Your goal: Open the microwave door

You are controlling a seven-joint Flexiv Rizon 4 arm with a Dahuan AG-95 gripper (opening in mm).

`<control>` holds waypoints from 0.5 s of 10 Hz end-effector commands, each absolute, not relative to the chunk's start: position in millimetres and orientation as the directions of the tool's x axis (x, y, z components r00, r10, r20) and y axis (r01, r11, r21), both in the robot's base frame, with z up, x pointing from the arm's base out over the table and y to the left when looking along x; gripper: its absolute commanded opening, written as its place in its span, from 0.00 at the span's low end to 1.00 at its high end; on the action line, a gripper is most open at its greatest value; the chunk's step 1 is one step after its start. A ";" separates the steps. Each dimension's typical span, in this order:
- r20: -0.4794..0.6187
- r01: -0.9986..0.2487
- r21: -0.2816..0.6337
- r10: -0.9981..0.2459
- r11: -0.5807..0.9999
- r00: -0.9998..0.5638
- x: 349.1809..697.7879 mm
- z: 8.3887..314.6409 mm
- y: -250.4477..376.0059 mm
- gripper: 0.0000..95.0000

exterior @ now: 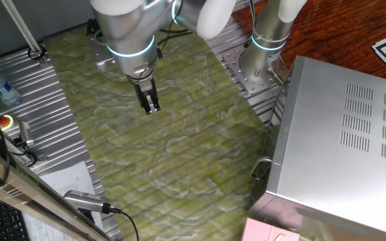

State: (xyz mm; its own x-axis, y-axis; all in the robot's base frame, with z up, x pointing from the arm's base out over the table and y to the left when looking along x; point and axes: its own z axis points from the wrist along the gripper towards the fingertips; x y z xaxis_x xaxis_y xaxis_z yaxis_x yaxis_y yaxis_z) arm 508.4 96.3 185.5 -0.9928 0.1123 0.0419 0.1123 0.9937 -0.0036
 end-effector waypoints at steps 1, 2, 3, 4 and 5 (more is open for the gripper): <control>0.078 0.103 -0.022 0.105 0.994 -0.991 505.8 185.1 94.8 0.00; 0.094 0.115 -0.024 0.117 0.993 -0.989 505.8 185.1 94.8 0.00; 0.095 0.116 -0.023 0.117 0.993 -0.989 505.8 185.1 94.8 0.00; 0.105 0.127 -0.008 0.127 0.992 -0.986 505.8 185.1 94.8 0.00; 0.149 0.149 0.002 0.147 0.989 -0.978 505.4 185.4 95.4 0.00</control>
